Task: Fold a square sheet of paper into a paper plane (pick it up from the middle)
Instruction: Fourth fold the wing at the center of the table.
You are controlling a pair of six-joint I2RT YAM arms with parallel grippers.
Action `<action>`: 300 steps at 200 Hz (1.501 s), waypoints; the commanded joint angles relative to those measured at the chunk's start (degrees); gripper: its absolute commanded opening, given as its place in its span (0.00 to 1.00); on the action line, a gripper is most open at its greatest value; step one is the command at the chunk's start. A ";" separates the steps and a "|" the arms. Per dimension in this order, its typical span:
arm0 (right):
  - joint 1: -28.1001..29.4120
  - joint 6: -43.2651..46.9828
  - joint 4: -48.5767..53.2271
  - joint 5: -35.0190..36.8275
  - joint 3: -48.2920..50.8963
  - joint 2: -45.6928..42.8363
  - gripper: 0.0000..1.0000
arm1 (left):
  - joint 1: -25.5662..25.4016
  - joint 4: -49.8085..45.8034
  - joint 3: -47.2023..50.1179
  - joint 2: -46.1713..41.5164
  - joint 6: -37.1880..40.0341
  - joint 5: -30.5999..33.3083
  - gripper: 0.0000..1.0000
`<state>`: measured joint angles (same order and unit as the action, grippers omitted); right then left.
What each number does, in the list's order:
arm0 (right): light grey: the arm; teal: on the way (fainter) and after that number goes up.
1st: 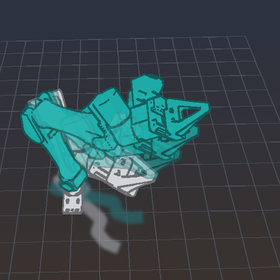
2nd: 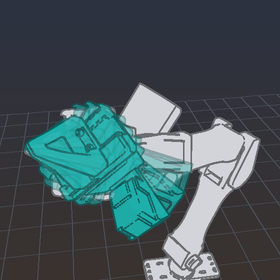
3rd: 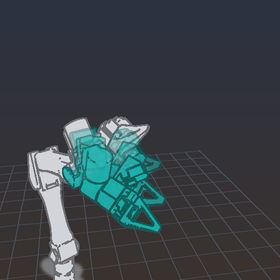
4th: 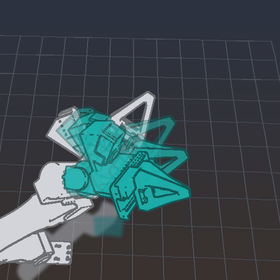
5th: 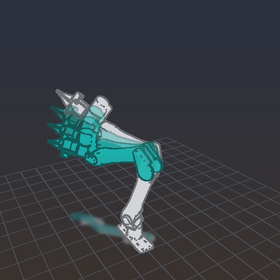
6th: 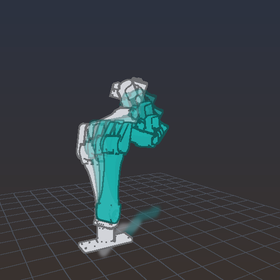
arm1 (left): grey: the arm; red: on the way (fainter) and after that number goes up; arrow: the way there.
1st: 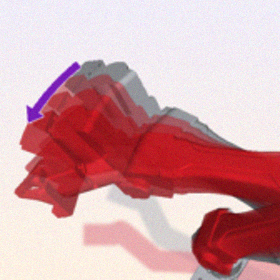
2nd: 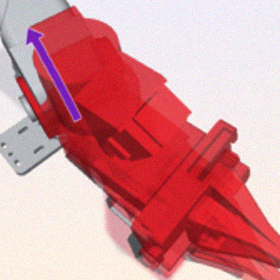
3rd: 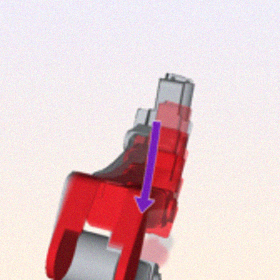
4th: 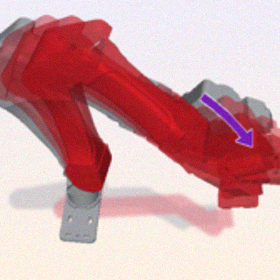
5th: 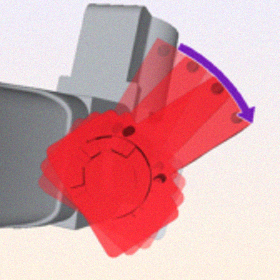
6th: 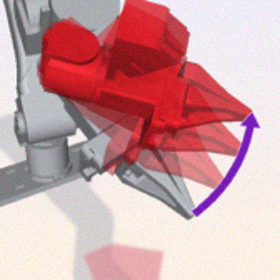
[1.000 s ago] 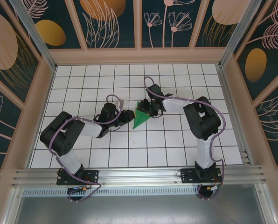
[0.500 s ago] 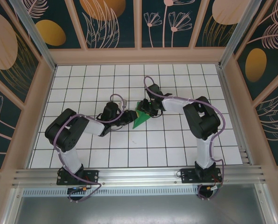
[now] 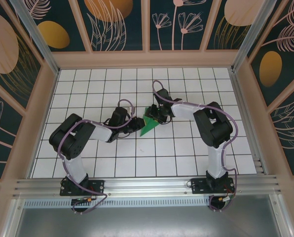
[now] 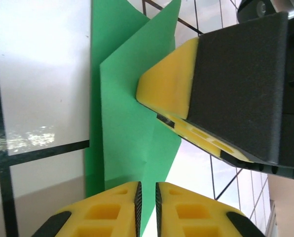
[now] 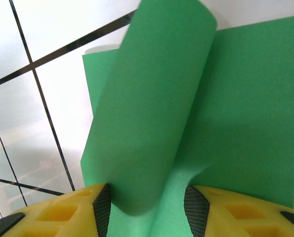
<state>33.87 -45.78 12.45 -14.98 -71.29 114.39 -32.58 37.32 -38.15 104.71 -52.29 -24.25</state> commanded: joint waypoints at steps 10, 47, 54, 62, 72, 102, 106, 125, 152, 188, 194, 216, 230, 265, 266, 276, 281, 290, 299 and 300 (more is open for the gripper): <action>-0.46 -0.41 6.44 7.31 2.60 5.58 0.49 | -0.29 -1.64 -1.03 1.14 1.51 2.10 0.15; -0.47 -0.37 6.68 7.85 2.58 5.90 0.46 | -0.29 -1.54 -0.87 1.37 1.51 1.68 0.13; -0.42 -0.47 6.78 7.94 2.57 6.00 0.46 | -0.25 -1.55 -0.87 1.29 1.45 1.71 0.13; -0.47 -0.38 6.80 8.04 2.56 6.16 0.46 | -0.27 -1.55 -0.83 1.11 1.48 1.66 0.13; -0.47 -0.46 6.89 8.04 2.58 6.35 0.46 | -0.29 -1.55 -0.78 0.95 1.38 1.73 0.13; -0.47 -0.49 7.17 8.03 2.16 6.97 0.45 | -0.23 -1.24 -0.04 -0.74 0.70 2.04 0.14; -0.47 -0.46 7.24 8.04 2.12 7.06 0.44 | -0.18 -1.17 0.20 -1.23 0.53 2.39 0.14; -0.46 -0.57 7.33 7.95 1.99 7.43 0.43 | 0.00 -1.66 1.22 -4.26 0.04 4.84 0.17; -0.40 -0.57 7.42 7.69 1.78 7.78 0.42 | 0.50 -5.13 1.76 -8.46 0.09 9.93 0.18; -0.41 -0.58 7.59 7.76 1.75 8.04 0.43 | 0.59 -4.86 1.37 -8.43 -1.10 9.04 0.27; -0.42 -0.63 7.59 7.78 1.68 8.13 0.43 | 0.59 -4.11 1.38 -8.23 -1.21 8.34 0.27; -0.45 -0.98 7.59 8.04 1.92 8.18 0.43 | 0.54 -0.08 1.41 -7.12 -2.17 3.61 0.30; -0.41 -1.20 7.51 8.04 1.93 8.15 0.42 | 0.50 2.65 1.88 -6.86 -3.27 0.94 0.30; -0.50 -1.62 7.19 7.95 2.29 8.00 0.42 | 0.02 3.55 2.03 -4.65 -3.58 -1.91 0.30; -0.53 -1.61 7.21 7.95 2.34 7.98 0.42 | -0.01 3.59 2.03 -4.67 -3.60 -1.97 0.30; -0.54 -1.60 7.15 7.87 2.47 7.96 0.42 | -0.29 3.13 1.82 -4.74 -3.52 -2.24 0.31; -0.51 -1.68 7.07 7.86 2.47 7.96 0.42 | -0.44 2.11 1.49 -4.62 -3.35 -2.21 0.32; -0.56 -1.69 7.06 7.86 2.56 7.97 0.42 | -0.56 -0.39 0.48 -4.28 -2.74 -2.31 0.33; -0.56 -1.69 6.99 7.77 2.56 7.96 0.42 | -0.77 -2.29 -0.42 -3.84 -2.00 -2.46 0.33; -0.56 -1.69 6.98 7.77 2.60 7.96 0.42 | -0.75 -2.45 -0.51 -3.78 -1.92 -2.47 0.33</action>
<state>33.85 -46.92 14.44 -14.15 -72.38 115.26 -32.60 37.67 -36.80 99.46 -55.16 -24.47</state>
